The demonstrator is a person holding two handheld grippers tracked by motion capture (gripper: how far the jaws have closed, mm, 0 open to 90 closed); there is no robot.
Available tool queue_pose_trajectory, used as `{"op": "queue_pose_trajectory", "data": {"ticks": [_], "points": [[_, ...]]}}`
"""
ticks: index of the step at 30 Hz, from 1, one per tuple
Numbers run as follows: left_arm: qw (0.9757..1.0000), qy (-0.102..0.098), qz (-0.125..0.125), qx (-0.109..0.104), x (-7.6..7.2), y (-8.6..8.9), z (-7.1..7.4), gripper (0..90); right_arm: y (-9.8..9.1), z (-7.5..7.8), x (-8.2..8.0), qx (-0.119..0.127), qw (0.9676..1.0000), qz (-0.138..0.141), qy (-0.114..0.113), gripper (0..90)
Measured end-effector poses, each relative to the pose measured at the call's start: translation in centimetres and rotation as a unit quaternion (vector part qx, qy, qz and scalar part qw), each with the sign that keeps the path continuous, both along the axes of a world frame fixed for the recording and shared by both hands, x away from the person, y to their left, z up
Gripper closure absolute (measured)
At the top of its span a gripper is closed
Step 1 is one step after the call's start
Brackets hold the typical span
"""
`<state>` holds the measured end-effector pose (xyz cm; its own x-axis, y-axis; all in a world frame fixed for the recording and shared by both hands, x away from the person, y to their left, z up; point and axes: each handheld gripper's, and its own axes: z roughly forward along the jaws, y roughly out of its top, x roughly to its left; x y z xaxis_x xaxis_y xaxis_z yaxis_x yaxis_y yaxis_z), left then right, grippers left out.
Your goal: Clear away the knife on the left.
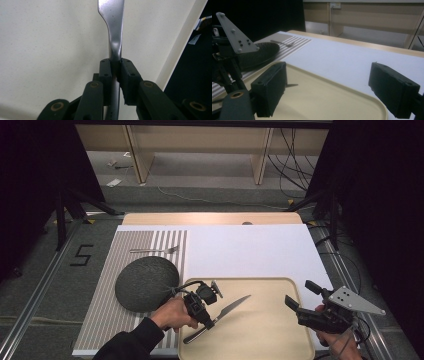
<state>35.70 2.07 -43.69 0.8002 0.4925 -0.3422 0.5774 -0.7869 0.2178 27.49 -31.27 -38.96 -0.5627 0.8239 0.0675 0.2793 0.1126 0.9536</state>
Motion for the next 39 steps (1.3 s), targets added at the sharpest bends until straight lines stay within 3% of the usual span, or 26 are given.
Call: {"op": "queue_pose_trajectory", "data": {"ticks": [9, 14, 20, 23, 29, 39], "points": [[0.9995, 0.017, 0.020, 0.017, 0.2, -0.4, -1.5, 79.8, 0.0, 0.0, 0.0, -0.001, 1.0000, 0.001, -0.001, 16.2], [0.9991, 0.008, 0.020, 0.037, 0.1, -0.5, -1.9, 79.5, 0.0, 0.0, 0.0, -0.001, 1.0000, 0.001, 0.000, 16.3], [0.9993, 0.010, 0.024, 0.028, 0.2, -0.4, -2.0, 77.2, 0.0, 0.0, 0.0, -0.001, 1.0000, 0.001, 0.000, 16.3], [0.9996, 0.008, 0.025, 0.005, 0.2, -0.1, -1.4, 62.3, 0.0, 0.0, 0.0, -0.001, 1.0000, 0.001, 0.000, 16.3], [0.9979, -0.058, 0.015, -0.022, -0.8, 0.4, 0.2, 41.2, 0.0, 0.0, 0.0, -0.001, 1.0000, 0.001, -0.001, 16.3], [0.9923, -0.108, 0.024, -0.056, -1.4, 1.4, 0.8, 33.5, 0.1, 0.0, 0.0, -0.001, 1.0000, 0.001, -0.002, 16.3]]}}
